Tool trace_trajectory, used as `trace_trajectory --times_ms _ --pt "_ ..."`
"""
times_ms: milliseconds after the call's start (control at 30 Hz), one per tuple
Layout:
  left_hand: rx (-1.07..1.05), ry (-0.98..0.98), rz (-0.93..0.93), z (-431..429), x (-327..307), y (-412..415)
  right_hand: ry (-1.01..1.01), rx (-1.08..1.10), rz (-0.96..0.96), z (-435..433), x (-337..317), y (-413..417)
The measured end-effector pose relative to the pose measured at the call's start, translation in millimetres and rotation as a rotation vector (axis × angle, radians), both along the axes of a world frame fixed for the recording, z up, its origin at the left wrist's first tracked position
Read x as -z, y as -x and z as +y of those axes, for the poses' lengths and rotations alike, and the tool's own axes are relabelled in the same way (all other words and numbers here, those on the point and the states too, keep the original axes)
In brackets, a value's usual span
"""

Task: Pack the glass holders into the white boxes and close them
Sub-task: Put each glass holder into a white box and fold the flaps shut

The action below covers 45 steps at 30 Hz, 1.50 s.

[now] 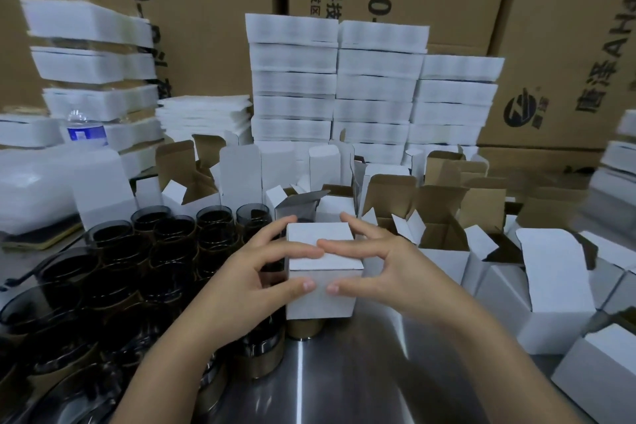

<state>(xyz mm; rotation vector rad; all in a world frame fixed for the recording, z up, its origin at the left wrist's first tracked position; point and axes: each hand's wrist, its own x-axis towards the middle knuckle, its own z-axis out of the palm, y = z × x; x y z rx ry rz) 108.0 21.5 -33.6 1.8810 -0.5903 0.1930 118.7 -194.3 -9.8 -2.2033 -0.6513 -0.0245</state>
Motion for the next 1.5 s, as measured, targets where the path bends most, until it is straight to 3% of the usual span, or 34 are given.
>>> trace_trajectory --times_ms 200,433,600,867,967,1067,1167,1267,1367,1500 --pt "-0.001 0.02 -0.018 -1 1 -1 0.008 0.01 -0.016 2 -5 1" --pt "-0.005 -0.007 -0.086 2 2 -1 -0.142 -0.027 -0.062 5 4 5" --pt "0.015 0.192 -0.179 9 0 -2 -0.261 0.032 -0.174 -11 -37 24" --pt "0.023 0.25 -0.213 8 8 -9 -0.133 0.59 -0.479 -149 -150 53" --pt "0.015 0.258 -0.214 9 12 -12 -0.04 0.903 -0.379 -211 -147 44" --pt "-0.002 0.244 -0.2 11 14 -16 0.154 1.165 -0.127 -261 -119 36" --pt "-0.02 0.218 -0.2 13 15 -18 0.252 1.186 0.186 -284 -84 36" --pt "-0.029 0.206 -0.204 13 16 -17 0.342 1.145 0.375 -289 -56 36" --pt "-0.037 0.207 -0.205 12 15 -16 0.329 1.115 0.422 -289 -36 33" --pt "-0.044 0.206 -0.196 11 14 -14 0.318 1.174 0.33 -284 -25 25"
